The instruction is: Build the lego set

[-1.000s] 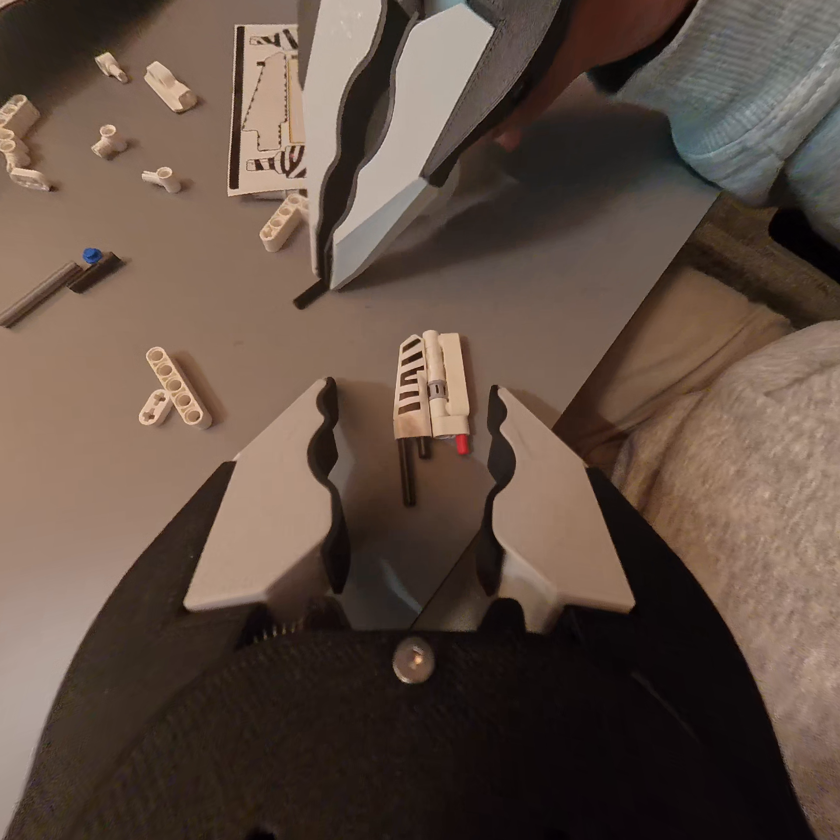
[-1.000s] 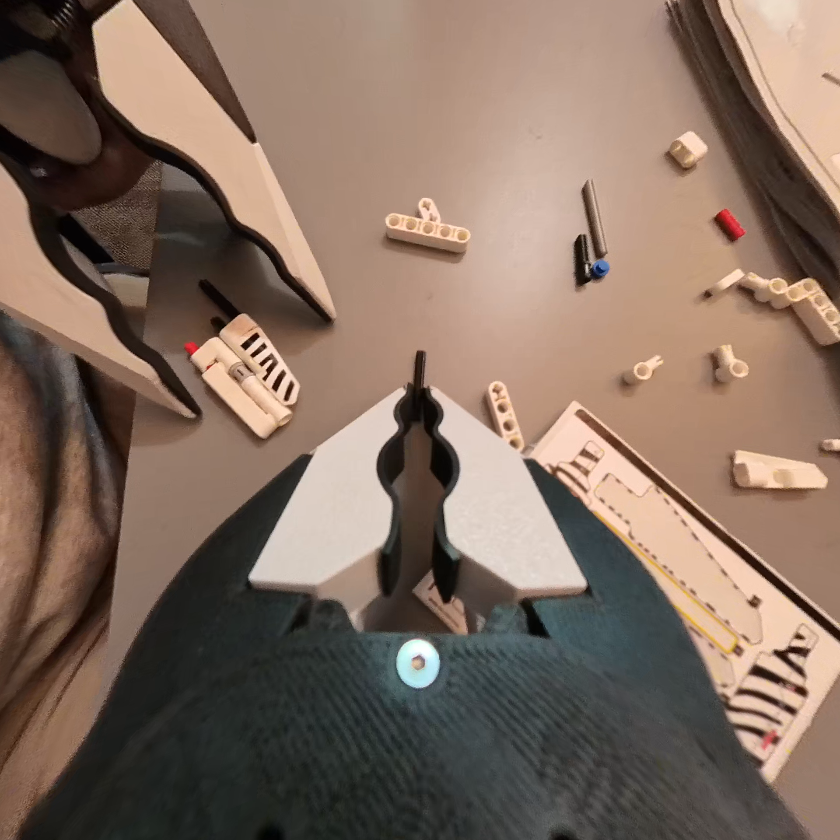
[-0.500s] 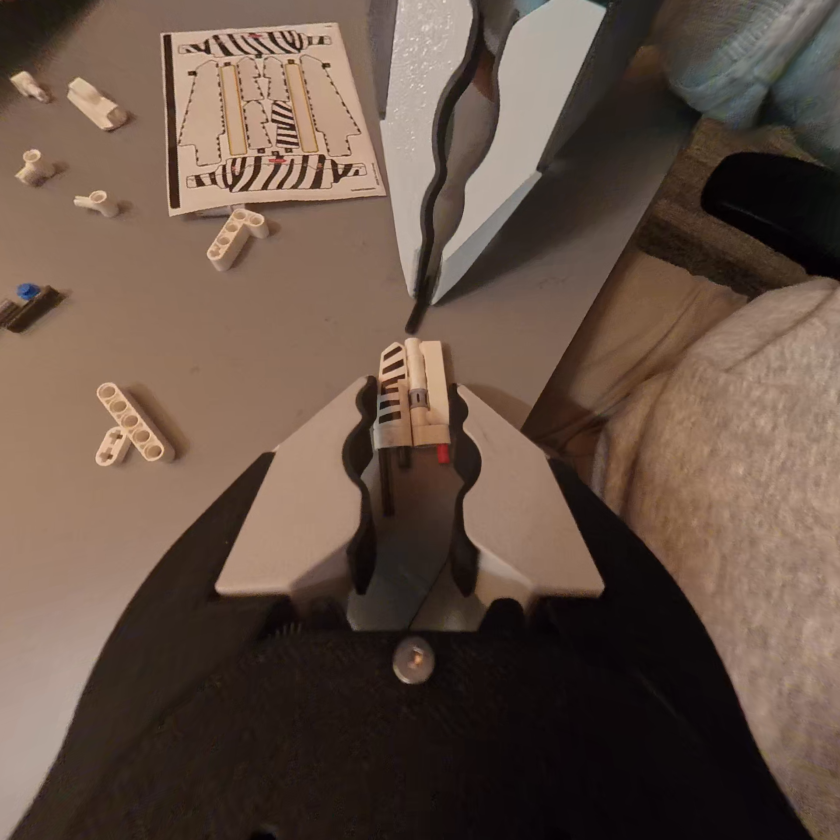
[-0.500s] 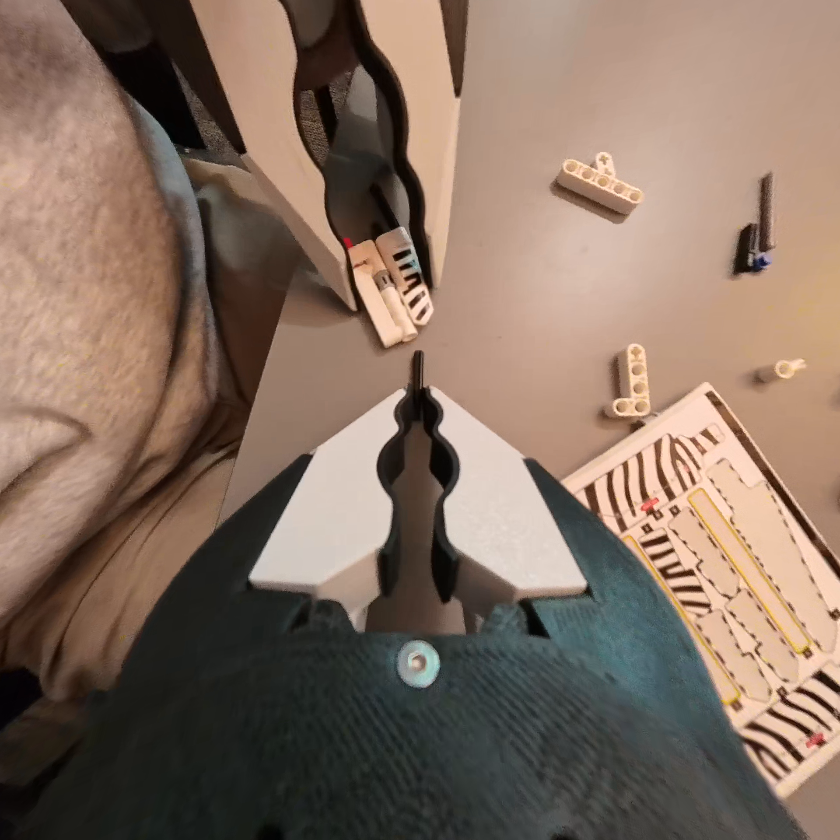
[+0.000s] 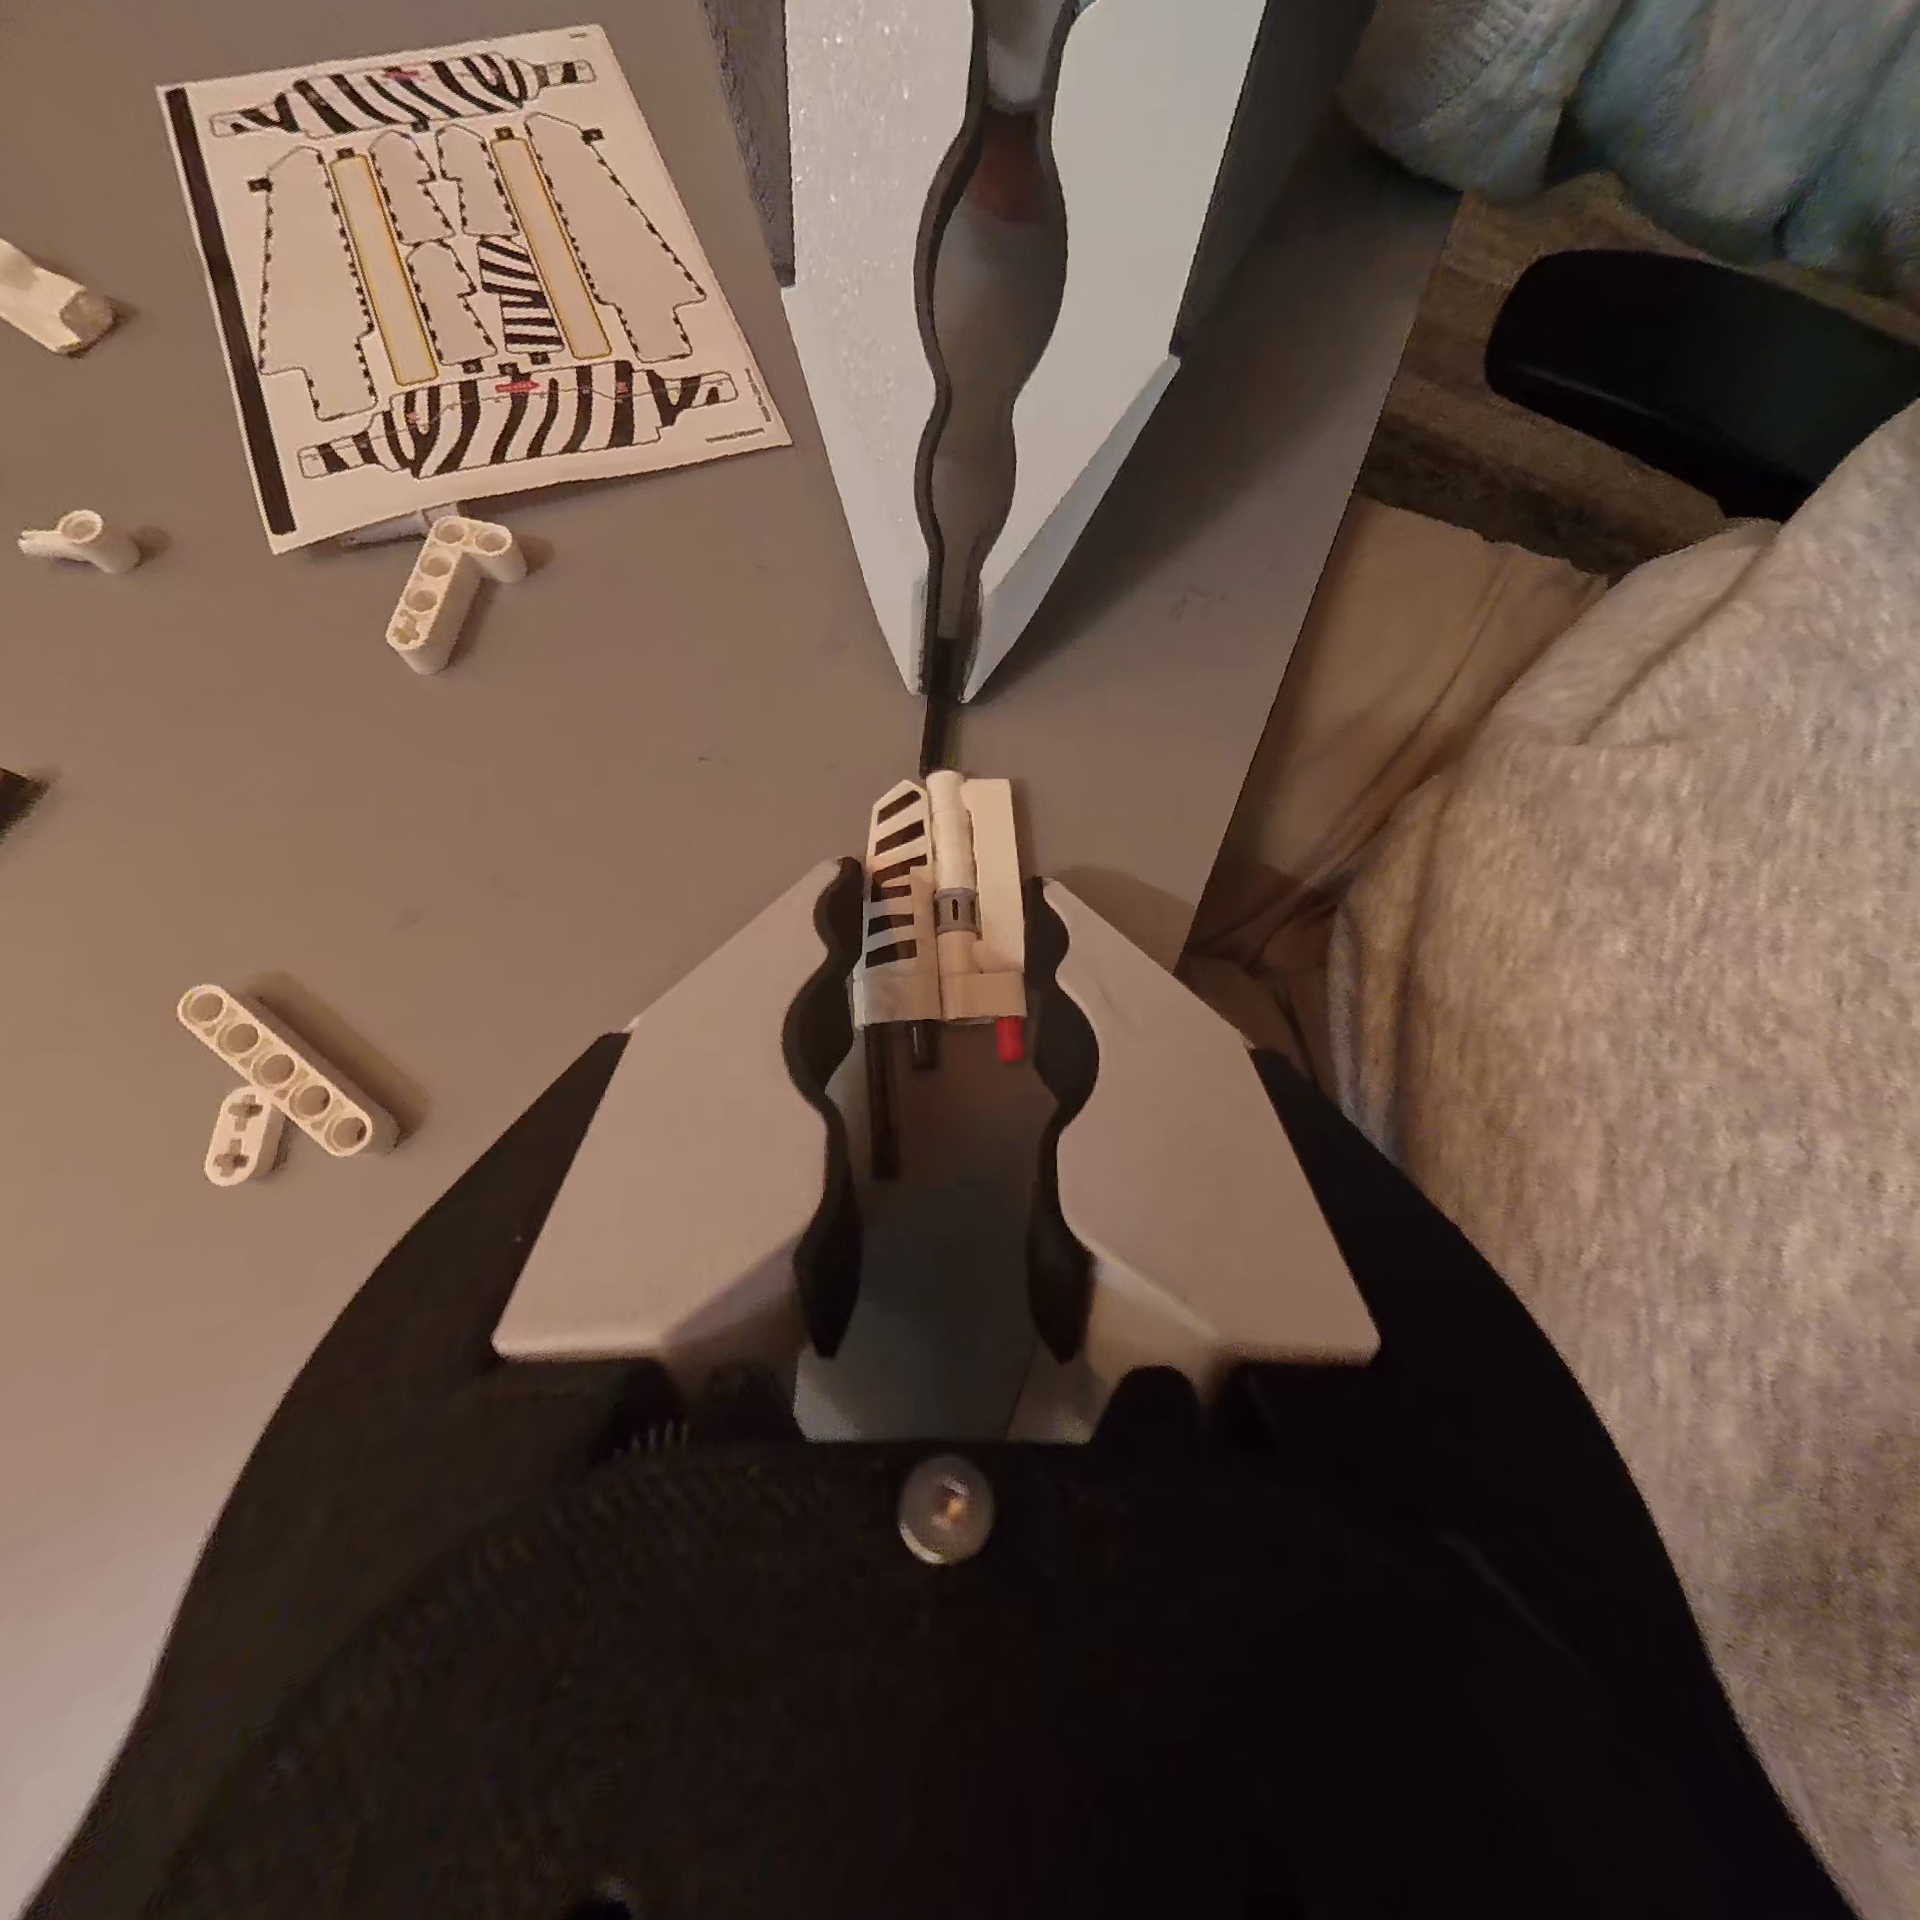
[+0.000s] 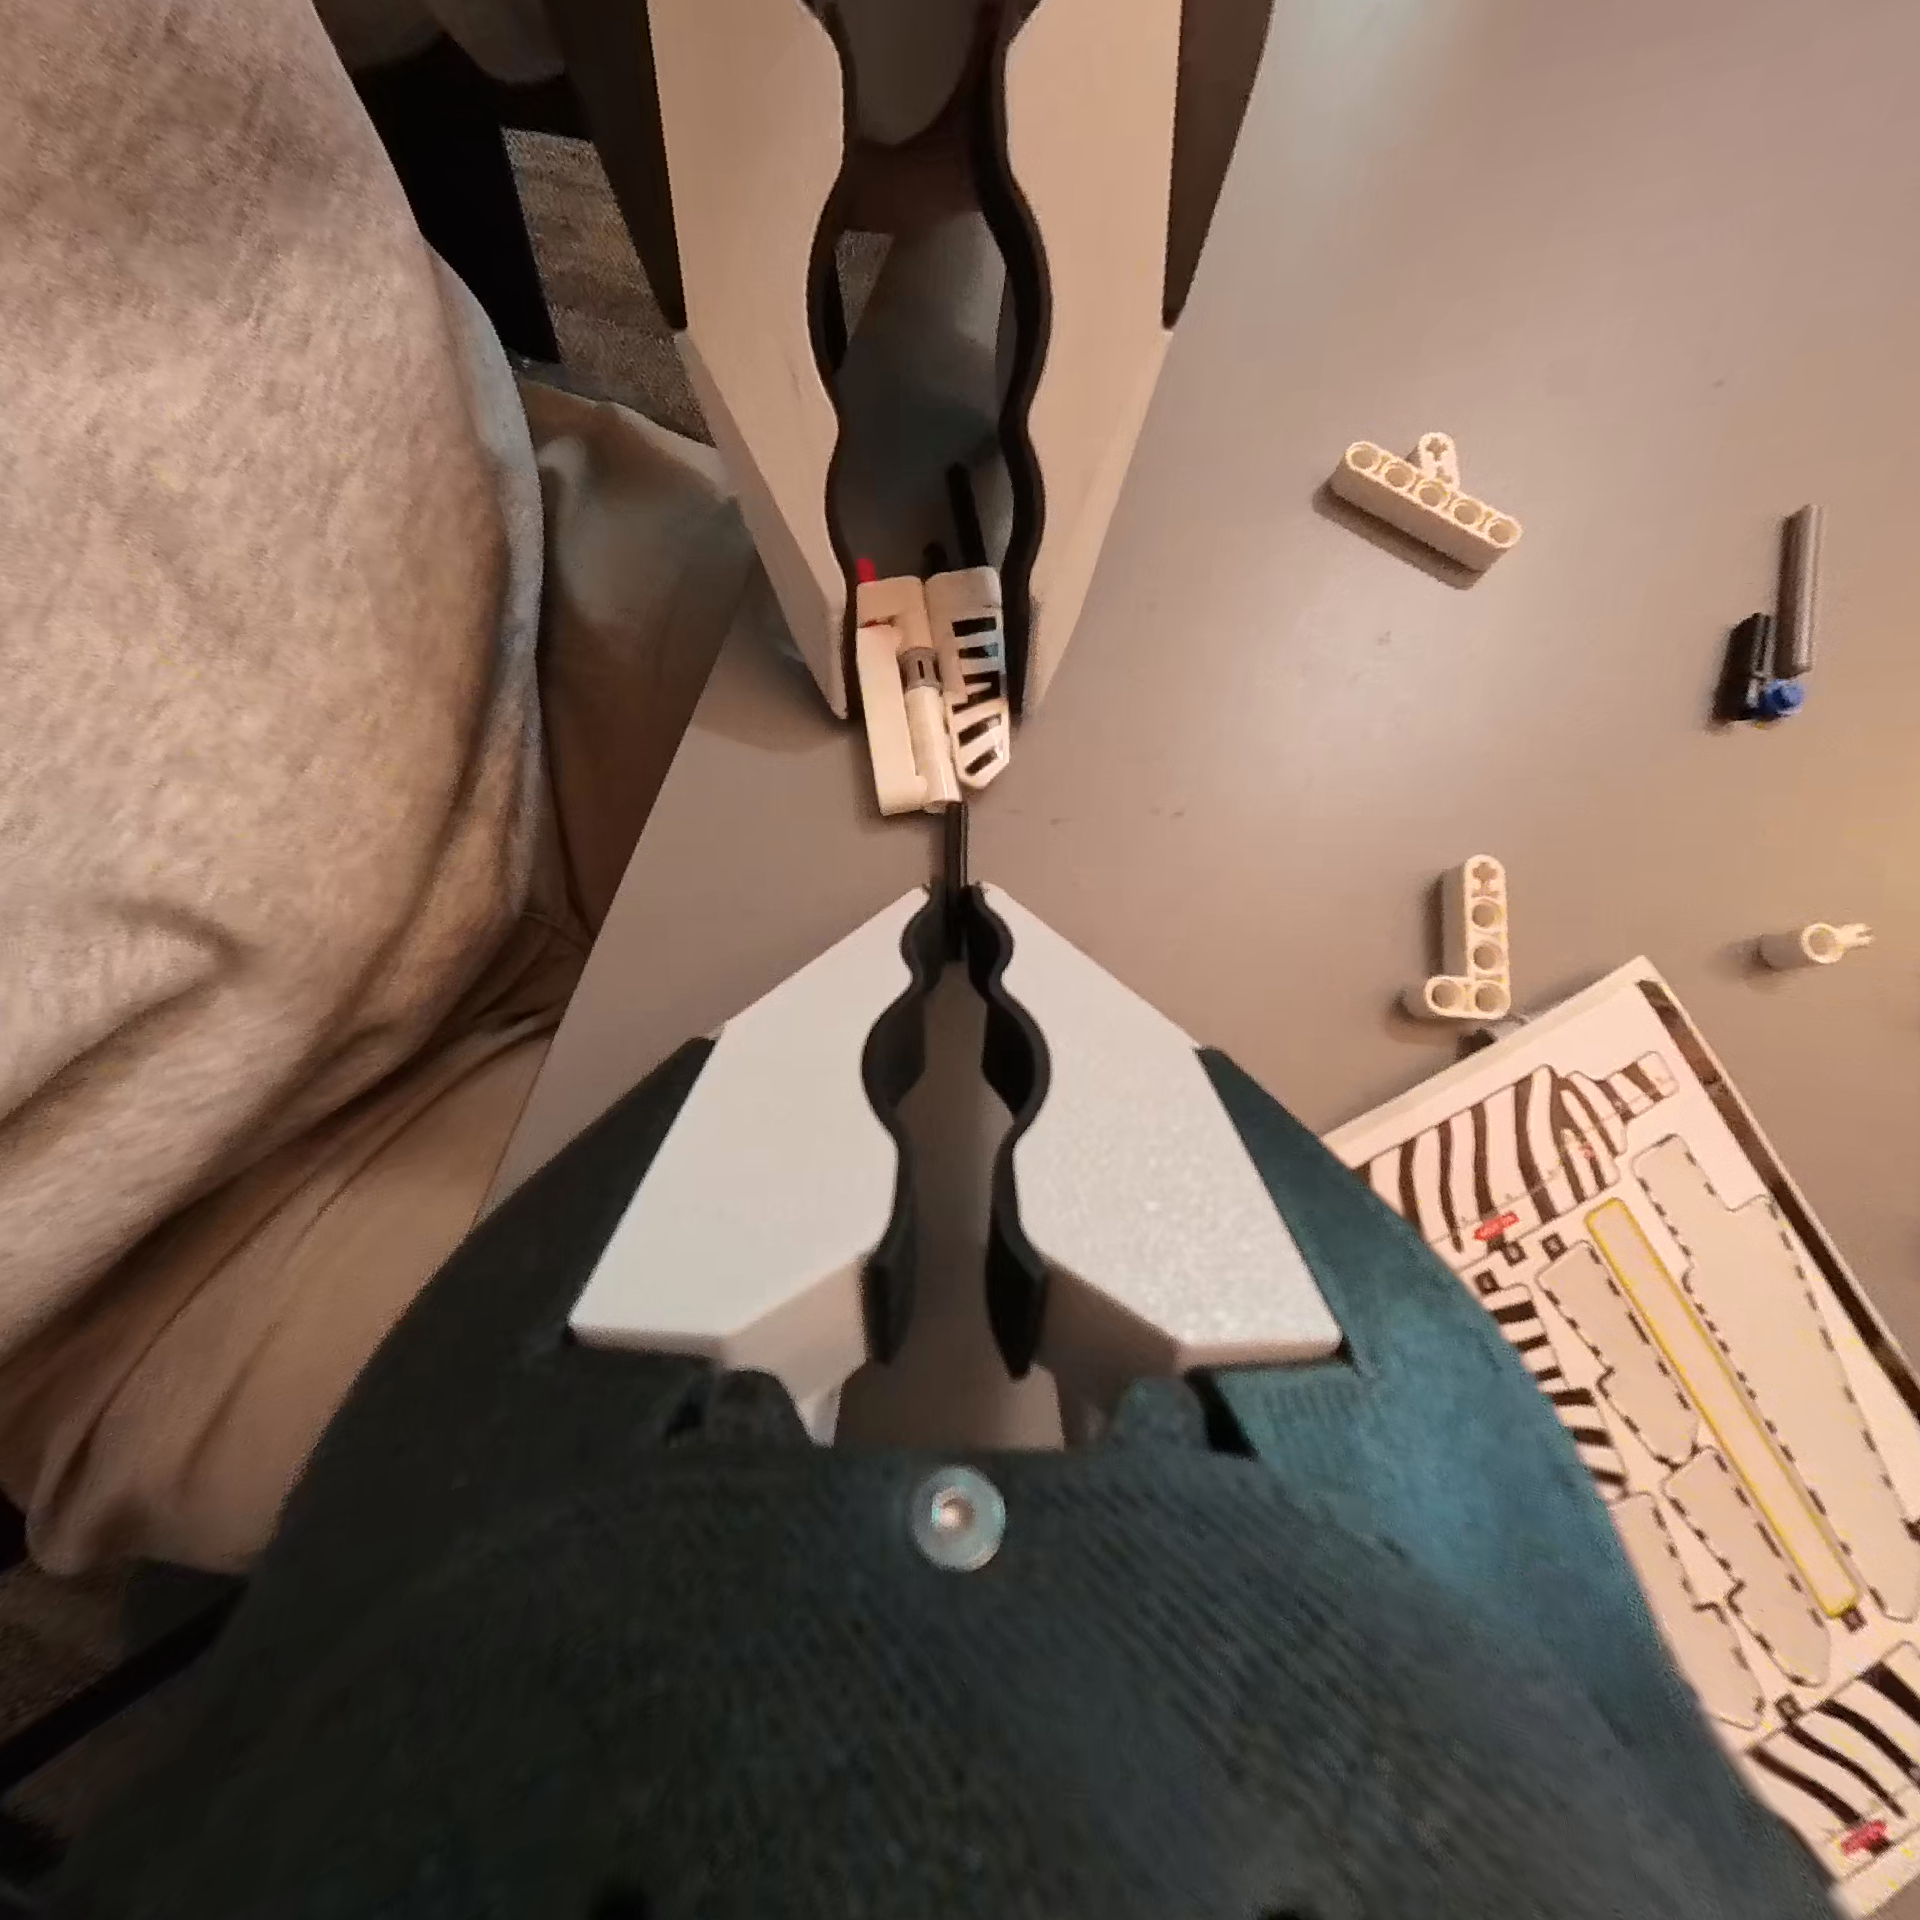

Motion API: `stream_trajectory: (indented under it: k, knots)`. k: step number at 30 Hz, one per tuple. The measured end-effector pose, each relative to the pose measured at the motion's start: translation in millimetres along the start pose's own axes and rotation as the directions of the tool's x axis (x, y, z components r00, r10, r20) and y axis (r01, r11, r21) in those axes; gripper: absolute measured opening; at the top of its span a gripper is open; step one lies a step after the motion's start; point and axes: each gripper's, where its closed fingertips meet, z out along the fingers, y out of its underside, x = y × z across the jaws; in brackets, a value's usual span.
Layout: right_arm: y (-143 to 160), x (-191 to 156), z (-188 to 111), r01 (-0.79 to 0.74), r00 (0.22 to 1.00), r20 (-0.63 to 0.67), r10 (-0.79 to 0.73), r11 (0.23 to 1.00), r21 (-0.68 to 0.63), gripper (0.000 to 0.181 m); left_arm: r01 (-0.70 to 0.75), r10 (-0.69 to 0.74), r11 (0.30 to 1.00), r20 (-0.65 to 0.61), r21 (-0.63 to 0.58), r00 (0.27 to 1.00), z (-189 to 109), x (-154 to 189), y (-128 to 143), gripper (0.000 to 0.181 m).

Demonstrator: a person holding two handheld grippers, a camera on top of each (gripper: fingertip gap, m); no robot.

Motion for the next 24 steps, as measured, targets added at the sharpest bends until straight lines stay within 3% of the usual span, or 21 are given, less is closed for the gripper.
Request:
stream_trajectory:
  k: [12, 18, 24]
  knots:
    - [-4, -4, 4, 0.067, 0.997, 0.028, -0.067, 0.998, -0.005, 0.002, 0.013, -0.013, 1.000, -0.023, 0.001, 1.000, 0, 1, 0, 0.030]
    - [-9, -4, 9, 0.019, 0.999, 0.046, -0.020, 0.999, 0.027, 0.003, 0.014, -0.014, 1.000, -0.018, 0.003, 1.000, 0, 0, 0, 0.030]
    - [-2, 2, -2, -0.097, 0.994, -0.034, 0.099, 0.993, 0.072, 0.026, 0.016, -0.016, 1.000, -0.019, 0.005, 1.000, 0, 0, 0, 0.030]
